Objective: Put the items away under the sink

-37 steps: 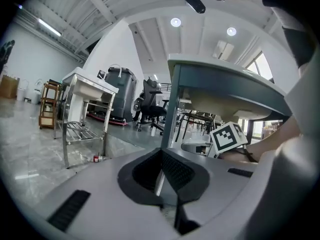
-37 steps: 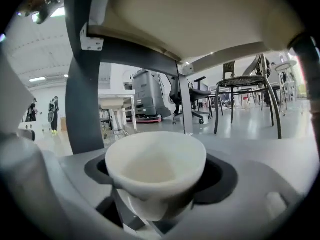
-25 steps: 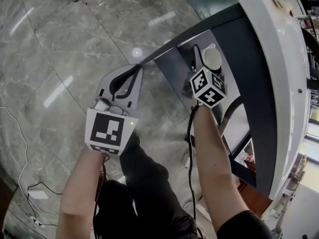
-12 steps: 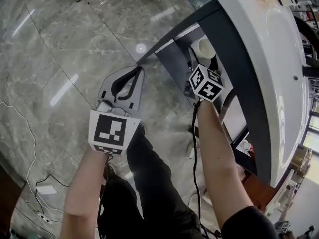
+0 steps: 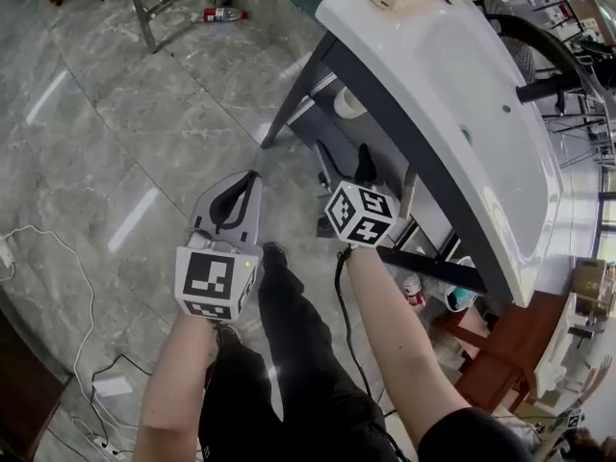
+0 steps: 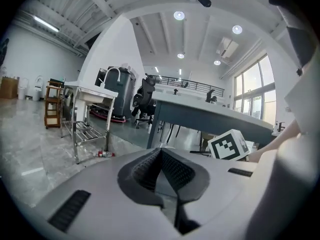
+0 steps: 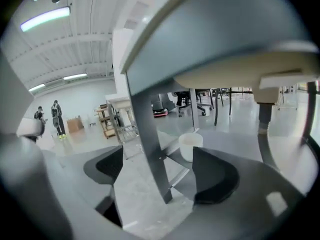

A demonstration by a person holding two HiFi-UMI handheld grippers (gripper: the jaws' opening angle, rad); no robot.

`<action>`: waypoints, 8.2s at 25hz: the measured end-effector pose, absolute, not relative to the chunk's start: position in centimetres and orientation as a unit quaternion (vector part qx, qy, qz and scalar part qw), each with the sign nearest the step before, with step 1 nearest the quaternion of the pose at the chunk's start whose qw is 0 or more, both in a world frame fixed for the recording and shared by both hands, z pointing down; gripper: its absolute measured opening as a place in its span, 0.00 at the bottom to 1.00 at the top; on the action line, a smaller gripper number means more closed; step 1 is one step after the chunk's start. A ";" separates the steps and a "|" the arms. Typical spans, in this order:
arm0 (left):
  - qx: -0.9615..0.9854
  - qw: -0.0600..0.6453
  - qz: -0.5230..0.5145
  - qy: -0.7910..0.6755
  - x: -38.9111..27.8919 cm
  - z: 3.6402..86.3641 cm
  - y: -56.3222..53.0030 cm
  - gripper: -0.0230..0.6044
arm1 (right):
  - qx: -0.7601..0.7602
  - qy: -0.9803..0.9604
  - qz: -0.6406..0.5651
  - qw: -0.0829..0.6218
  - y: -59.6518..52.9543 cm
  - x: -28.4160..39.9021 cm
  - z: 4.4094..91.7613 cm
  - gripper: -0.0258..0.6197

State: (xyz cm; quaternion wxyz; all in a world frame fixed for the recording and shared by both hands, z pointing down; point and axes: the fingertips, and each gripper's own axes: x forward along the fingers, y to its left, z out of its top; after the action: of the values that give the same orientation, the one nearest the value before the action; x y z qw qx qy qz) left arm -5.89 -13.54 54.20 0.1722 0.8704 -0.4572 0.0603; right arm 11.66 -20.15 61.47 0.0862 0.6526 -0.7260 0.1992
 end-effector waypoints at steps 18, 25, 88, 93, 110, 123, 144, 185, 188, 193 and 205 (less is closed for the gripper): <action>0.886 0.156 0.044 -0.435 -12.4 36.8 0.7 0.05 | 0.646 -0.733 0.212 -0.024 -1.2 4.9 39.9 0.05; 0.897 0.139 0.056 -0.416 -11.9 33.0 1.8 0.05 | 0.645 -0.734 0.211 -0.019 1.4 5.0 35.2 0.04; 0.943 0.119 0.057 -0.306 8.4 27.4 -44.3 0.05 | 0.749 -0.658 0.077 -0.026 -40.3 27.4 27.9 0.38; 0.938 0.131 0.066 -0.313 9.3 28.3 -46.3 0.05 | 0.735 -0.673 0.078 0.017 -43.4 27.7 29.5 0.39; 0.932 0.125 0.101 -0.324 12.6 29.0 -49.4 0.05 | 0.677 -0.730 0.062 0.068 -50.0 27.6 31.0 0.39; 0.933 0.127 0.110 -0.318 12.7 29.5 -49.1 0.05 | 0.666 -0.739 0.057 0.076 -51.4 27.2 30.8 0.22; 0.956 0.114 0.082 -0.259 12.4 27.3 -43.9 0.05 | 0.710 -0.697 0.086 0.050 -41.3 28.3 26.7 0.19; 0.923 0.128 0.089 -0.351 12.3 28.9 -7.3 0.05 | 0.592 -0.795 0.127 0.045 -4.2 24.3 29.5 0.19; 0.916 0.129 0.084 -0.371 11.4 28.4 -4.8 0.05 | 0.571 -0.808 0.137 0.046 -1.6 23.1 30.4 0.19; 0.905 0.121 0.094 -0.396 8.3 28.7 -1.9 0.05 | 0.552 -0.822 0.134 0.045 0.5 20.5 31.2 0.19; 0.892 0.136 0.074 -0.425 0.4 28.9 3.2 0.05 | 0.530 -0.838 0.121 0.053 4.3 13.4 30.5 0.19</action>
State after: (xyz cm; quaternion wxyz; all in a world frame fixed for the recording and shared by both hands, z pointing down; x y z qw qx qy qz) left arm 0.42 3.21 28.88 0.1363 0.8919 -0.4249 0.0741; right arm 13.42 4.29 30.54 0.0530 0.5297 -0.8379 0.1207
